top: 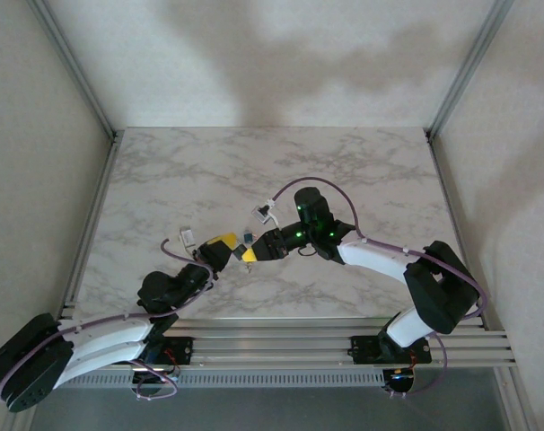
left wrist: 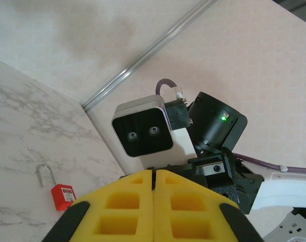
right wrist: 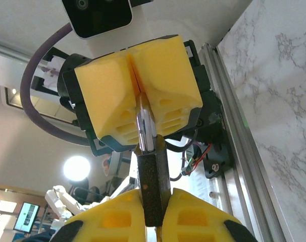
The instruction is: Lock with the key
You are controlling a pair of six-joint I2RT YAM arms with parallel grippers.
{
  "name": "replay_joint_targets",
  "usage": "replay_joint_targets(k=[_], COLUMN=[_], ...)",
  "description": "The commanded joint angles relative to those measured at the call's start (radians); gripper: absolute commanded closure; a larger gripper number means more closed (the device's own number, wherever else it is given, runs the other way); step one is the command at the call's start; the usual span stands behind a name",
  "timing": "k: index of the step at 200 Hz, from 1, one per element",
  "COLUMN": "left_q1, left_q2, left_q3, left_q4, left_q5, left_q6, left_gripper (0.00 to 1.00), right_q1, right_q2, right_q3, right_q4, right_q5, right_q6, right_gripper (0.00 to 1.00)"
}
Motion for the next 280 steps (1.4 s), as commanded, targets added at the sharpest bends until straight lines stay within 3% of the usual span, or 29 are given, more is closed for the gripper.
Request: replay_joint_targets(k=[1,25,58,85,106,135,153,176,215,280], left_q1=[-0.068,-0.067,-0.065,-0.061,-0.055,-0.042,-0.024,0.014,0.069,0.075], left_q2=[-0.048,-0.103,-0.135,-0.162,-0.198,-0.251,-0.268,-0.267,-0.253,-0.16], left_q3=[0.007,0.025,0.047,0.055,0.049,0.042,0.045,0.06,0.065,0.073], left_q4=[-0.239,-0.328,-0.387,-0.419,-0.434,-0.464,-0.489,-0.514,-0.442,-0.267], left_q5=[0.177,0.134,0.122,0.106,0.084,0.022,-0.021,-0.04,0.02,0.143], left_q6=[0.059,0.076,0.094,0.104,0.104,0.076,0.032,-0.048,-0.18,-0.274], left_gripper=[1.0,0.98,0.52,0.36,0.29,0.26,0.16,0.15,0.11,0.19], right_q1=[-0.057,-0.057,-0.056,-0.057,-0.057,-0.057,-0.058,-0.057,-0.057,-0.057], right_q2=[-0.015,-0.02,-0.033,-0.042,-0.051,-0.059,-0.061,-0.057,-0.035,0.013], right_q3=[0.024,0.019,0.013,0.007,0.002,0.003,0.012,0.022,0.025,0.024], right_q4=[0.173,0.159,0.14,0.127,0.109,0.077,0.03,-0.005,0.019,0.115], right_q5=[0.192,0.196,0.198,0.199,0.205,0.211,0.217,0.211,0.17,0.103], right_q6=[0.001,-0.007,-0.019,-0.029,-0.039,-0.051,-0.067,-0.075,-0.039,0.045], right_gripper=[1.0,1.0,1.0,1.0,1.0,1.0,1.0,1.0,1.0,1.0])
